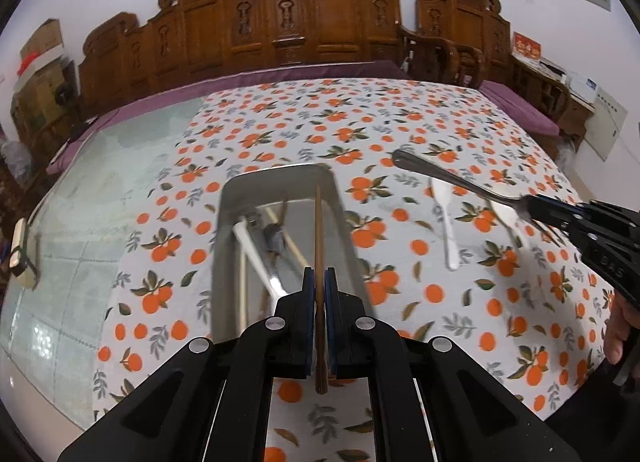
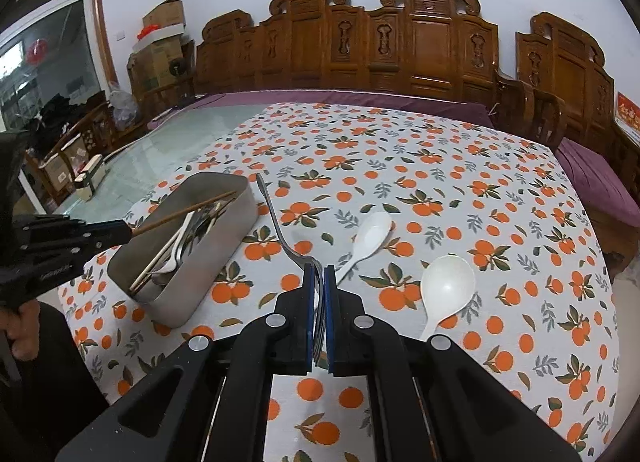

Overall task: Organize utensils
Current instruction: 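Carry the chopstick into the grey tray with the left gripper while the right carries the fork, then lower the metal fork into the grey tray and open the right gripper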

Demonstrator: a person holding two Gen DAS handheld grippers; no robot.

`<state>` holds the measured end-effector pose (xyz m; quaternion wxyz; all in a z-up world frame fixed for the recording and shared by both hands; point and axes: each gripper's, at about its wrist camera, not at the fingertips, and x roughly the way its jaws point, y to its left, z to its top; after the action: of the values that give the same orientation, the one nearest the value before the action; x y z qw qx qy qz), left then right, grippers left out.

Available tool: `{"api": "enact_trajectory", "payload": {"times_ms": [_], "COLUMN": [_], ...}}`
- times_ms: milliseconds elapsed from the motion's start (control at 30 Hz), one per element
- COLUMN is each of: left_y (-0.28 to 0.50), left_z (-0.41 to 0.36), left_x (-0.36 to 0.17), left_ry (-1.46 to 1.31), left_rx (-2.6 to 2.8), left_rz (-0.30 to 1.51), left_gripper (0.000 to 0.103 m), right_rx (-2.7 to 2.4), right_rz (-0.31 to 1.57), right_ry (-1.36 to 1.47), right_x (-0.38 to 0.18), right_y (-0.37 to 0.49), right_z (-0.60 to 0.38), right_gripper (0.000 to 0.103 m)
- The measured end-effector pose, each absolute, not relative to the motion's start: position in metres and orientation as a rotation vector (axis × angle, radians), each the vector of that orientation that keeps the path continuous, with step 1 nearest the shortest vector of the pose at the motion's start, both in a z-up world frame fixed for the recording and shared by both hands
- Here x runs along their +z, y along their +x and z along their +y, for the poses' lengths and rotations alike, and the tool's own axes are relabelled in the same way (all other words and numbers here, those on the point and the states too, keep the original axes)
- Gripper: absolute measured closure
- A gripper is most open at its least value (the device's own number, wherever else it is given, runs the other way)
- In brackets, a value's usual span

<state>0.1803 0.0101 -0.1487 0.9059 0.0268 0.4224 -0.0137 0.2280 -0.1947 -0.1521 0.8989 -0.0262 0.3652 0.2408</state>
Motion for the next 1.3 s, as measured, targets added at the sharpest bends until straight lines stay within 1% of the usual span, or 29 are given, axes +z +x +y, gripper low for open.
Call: {"api": "enact_trajectory", "payload": {"times_ms": [233, 600, 633, 700, 733, 767, 933, 1067, 1100, 1167, 1233, 1300], "left_y": [0.193, 0.214, 0.215, 0.215, 0.215, 0.214, 0.207, 0.195, 0.192, 0.185, 0.176, 0.169], "left_z": [0.032, 0.038, 0.040, 0.042, 0.043, 0.045, 0.054, 0.064, 0.067, 0.072, 0.077, 0.082], "left_x": [-0.165, -0.186, -0.187, -0.186, -0.184, -0.181, -0.166, -0.146, -0.142, -0.133, -0.124, -0.117], "left_ry": [0.024, 0.025, 0.020, 0.014, 0.017, 0.016, 0.039, 0.060, 0.064, 0.071, 0.084, 0.100], "left_rx": [-0.001, 0.002, 0.000, -0.009, -0.009, -0.013, -0.027, -0.034, -0.035, -0.036, -0.034, -0.024], "left_rz": [0.915, 0.951, 0.954, 0.947, 0.940, 0.933, 0.917, 0.892, 0.885, 0.867, 0.850, 0.833], "left_gripper": [0.099, 0.098, 0.095, 0.079, 0.075, 0.073, 0.073, 0.071, 0.063, 0.055, 0.054, 0.042], "right_rx": [0.517, 0.521, 0.522, 0.522, 0.522, 0.523, 0.517, 0.516, 0.515, 0.517, 0.517, 0.515], "right_rz": [0.760, 0.765, 0.765, 0.771, 0.776, 0.782, 0.801, 0.804, 0.807, 0.811, 0.814, 0.814], "right_ry": [-0.063, -0.067, -0.068, -0.074, -0.079, -0.083, -0.101, -0.096, -0.092, -0.092, -0.102, -0.126], "right_x": [-0.154, -0.155, -0.155, -0.156, -0.156, -0.157, -0.160, -0.159, -0.159, -0.158, -0.156, -0.153], "right_y": [0.226, 0.225, 0.225, 0.223, 0.223, 0.222, 0.217, 0.214, 0.214, 0.216, 0.217, 0.218], "right_z": [-0.187, -0.183, -0.182, -0.179, -0.176, -0.173, -0.156, -0.137, -0.132, -0.122, -0.109, -0.094], "right_gripper": [0.097, 0.097, 0.097, 0.097, 0.097, 0.097, 0.097, 0.097, 0.097, 0.097, 0.097, 0.097]}}
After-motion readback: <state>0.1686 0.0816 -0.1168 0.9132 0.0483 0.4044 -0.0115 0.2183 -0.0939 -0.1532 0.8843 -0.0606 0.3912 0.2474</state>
